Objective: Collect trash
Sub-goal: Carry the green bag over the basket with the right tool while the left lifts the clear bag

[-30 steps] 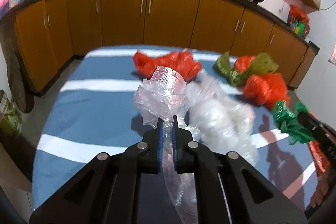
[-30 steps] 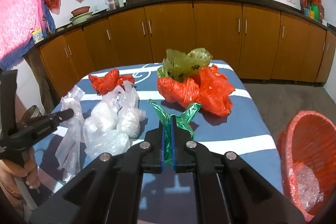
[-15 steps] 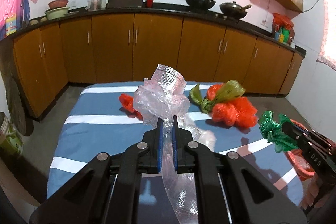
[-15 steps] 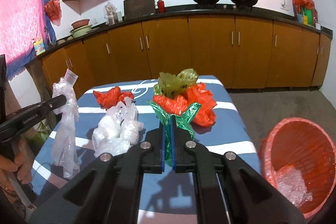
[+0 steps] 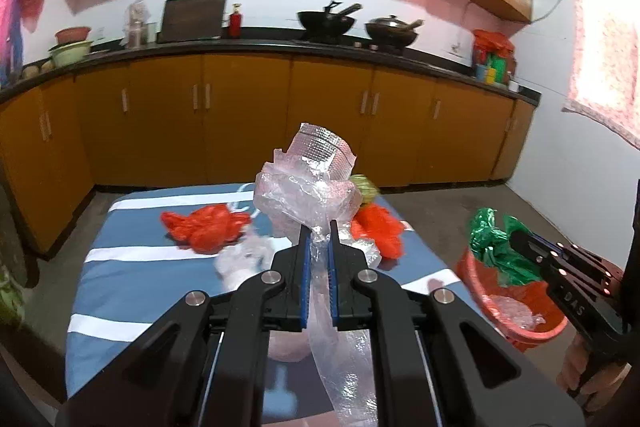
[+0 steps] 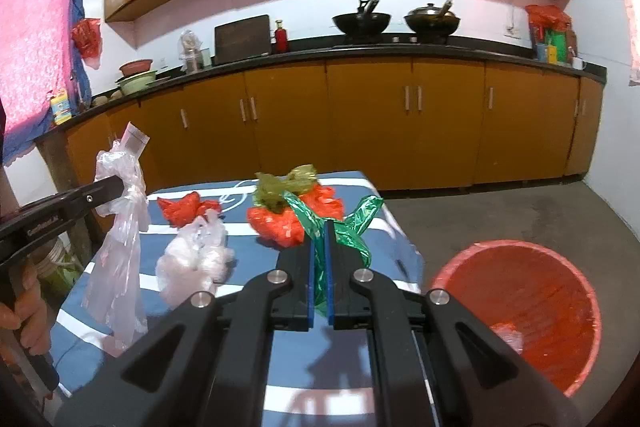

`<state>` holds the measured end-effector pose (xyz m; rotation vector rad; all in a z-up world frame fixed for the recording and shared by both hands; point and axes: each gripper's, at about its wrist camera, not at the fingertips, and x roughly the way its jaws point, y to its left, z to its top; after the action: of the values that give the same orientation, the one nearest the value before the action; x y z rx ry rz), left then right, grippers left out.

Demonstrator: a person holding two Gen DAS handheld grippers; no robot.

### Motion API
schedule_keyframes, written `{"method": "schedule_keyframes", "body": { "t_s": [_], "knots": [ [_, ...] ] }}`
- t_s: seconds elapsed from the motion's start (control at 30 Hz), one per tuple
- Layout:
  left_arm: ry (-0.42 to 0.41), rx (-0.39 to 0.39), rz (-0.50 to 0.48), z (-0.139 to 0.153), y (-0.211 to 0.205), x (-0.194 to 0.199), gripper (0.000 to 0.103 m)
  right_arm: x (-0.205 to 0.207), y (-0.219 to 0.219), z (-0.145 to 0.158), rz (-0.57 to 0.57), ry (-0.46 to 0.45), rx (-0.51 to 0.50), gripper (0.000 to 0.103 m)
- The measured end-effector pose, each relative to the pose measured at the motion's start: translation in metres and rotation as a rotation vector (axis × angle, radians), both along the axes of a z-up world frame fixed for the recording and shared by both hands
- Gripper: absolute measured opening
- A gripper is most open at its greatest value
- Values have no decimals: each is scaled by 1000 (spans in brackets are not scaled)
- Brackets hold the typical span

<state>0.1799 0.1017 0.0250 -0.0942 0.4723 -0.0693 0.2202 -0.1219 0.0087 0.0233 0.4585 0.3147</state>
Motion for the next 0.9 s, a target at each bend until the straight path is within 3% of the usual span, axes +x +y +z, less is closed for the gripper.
{"method": "schedule_keyframes", "body": {
  "t_s": [0.9],
  "knots": [
    [9, 58, -196, 0, -131, 13, 8, -15, -112, 5, -187, -22, 0, 6]
  ]
}}
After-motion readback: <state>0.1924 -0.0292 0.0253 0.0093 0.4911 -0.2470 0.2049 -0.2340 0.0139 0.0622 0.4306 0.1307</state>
